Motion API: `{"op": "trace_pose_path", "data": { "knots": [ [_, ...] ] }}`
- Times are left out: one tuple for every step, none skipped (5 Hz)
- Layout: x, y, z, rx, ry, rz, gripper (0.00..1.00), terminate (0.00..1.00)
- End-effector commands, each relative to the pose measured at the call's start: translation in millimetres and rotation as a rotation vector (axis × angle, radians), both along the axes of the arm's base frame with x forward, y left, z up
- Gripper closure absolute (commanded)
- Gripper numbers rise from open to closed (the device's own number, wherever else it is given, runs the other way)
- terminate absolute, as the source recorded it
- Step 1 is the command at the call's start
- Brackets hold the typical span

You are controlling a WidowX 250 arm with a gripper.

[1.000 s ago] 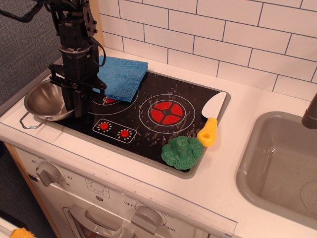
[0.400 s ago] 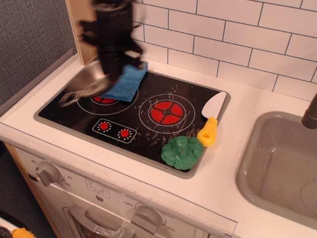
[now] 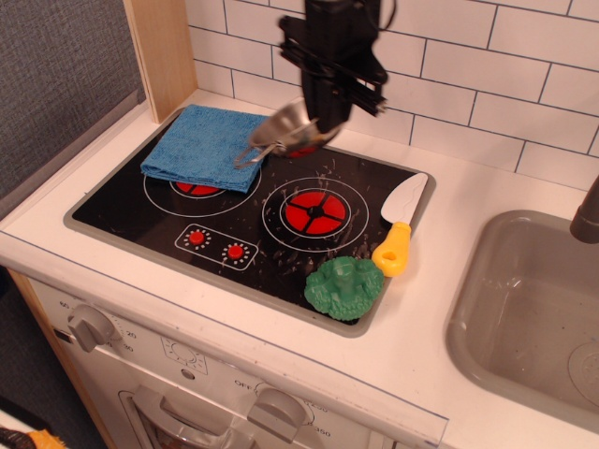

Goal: Move the bowl to the upper right of oven top

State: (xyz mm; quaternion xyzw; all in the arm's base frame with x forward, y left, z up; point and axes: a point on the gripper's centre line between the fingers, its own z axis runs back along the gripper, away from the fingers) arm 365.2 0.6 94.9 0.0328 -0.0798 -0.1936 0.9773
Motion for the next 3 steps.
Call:
{"op": "trace_pose_path", "data": {
  "knots": [
    [8,6,-19,0.037,0.058,-0.012,1.0,0.0],
    [0,4,-30,0.036,0.083,-0.033,1.0,0.0],
    [-3,-5,-26,0.024,0.067,-0.083,1.0,0.0]
  ]
}}
